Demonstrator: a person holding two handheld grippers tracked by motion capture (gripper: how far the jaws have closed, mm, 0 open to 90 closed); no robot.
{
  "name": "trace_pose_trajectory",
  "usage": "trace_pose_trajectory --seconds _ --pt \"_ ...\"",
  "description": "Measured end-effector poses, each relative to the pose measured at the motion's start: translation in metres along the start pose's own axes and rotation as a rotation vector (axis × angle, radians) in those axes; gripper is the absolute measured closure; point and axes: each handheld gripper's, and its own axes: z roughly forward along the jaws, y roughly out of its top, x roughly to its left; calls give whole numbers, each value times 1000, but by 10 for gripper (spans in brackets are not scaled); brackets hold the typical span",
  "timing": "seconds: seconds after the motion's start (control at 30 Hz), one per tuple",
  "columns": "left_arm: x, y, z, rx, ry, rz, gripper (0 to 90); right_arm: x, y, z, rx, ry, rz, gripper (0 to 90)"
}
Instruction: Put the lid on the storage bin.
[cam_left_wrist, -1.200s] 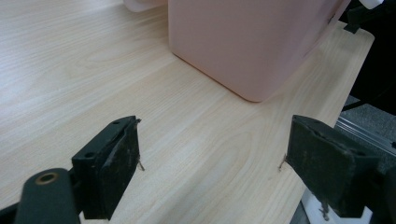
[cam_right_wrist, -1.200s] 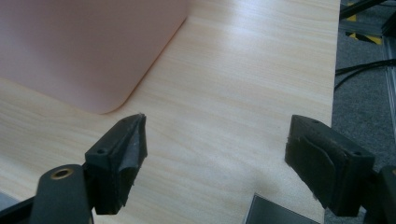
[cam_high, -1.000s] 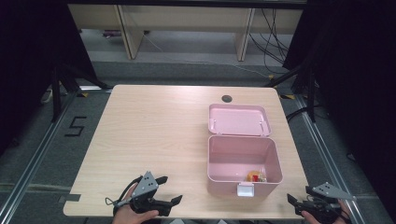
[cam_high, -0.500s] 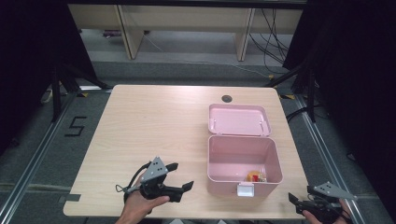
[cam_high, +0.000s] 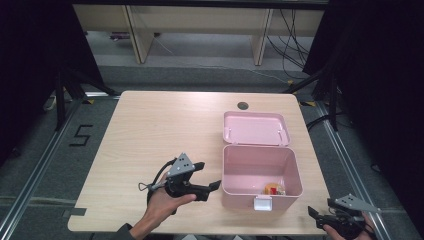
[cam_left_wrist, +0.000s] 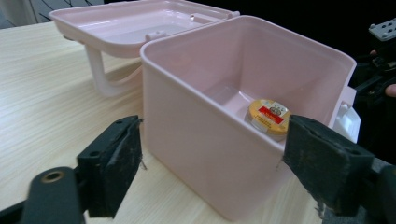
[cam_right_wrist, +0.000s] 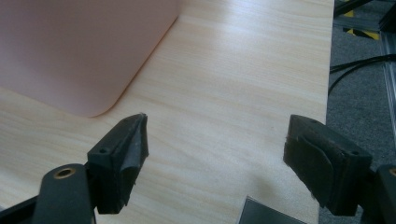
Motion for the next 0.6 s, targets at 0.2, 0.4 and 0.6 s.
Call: trace_pose_trajectory --seconds 0.2,0.4,0.6 --pt "-7 3 14 20 -34 17 282 -1 0 0 -3 10 10 226" --pt "-8 5 22 32 -39 24 336 -2 1 0 -4 2 -8 229" --pt "-9 4 23 44 -57 34 428 1 3 0 8 19 29 232"
